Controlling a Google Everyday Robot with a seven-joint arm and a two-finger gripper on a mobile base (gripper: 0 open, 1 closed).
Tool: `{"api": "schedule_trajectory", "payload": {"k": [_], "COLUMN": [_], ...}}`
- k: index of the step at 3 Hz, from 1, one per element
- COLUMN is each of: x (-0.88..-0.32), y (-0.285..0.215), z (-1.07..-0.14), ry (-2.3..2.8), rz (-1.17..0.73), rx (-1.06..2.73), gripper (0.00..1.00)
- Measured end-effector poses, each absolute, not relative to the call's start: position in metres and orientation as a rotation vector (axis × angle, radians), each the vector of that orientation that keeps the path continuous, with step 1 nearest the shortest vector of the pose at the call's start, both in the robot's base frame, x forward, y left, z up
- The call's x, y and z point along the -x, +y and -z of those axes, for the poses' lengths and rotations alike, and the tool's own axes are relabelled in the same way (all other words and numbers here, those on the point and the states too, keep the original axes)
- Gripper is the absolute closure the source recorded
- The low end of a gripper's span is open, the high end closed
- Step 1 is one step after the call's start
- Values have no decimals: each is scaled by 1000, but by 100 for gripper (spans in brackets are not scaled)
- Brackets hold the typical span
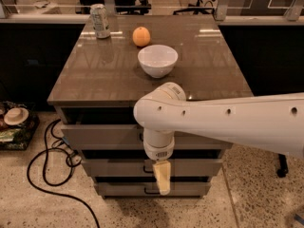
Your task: Open top drawer
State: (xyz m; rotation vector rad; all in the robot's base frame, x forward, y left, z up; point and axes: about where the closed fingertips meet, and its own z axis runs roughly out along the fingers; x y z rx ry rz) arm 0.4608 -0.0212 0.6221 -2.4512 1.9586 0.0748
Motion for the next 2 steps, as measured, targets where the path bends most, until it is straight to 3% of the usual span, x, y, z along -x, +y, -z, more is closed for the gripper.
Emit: {"api": "schedule_trajectory", "payload": {"k": [1, 2], "x": [-460, -460], "y": [-22, -22], "z": [-623, -623], "ry": [1959, 1959], "rz": [-71, -71], "rx": [2451, 2452], "gripper": [18, 50]}}
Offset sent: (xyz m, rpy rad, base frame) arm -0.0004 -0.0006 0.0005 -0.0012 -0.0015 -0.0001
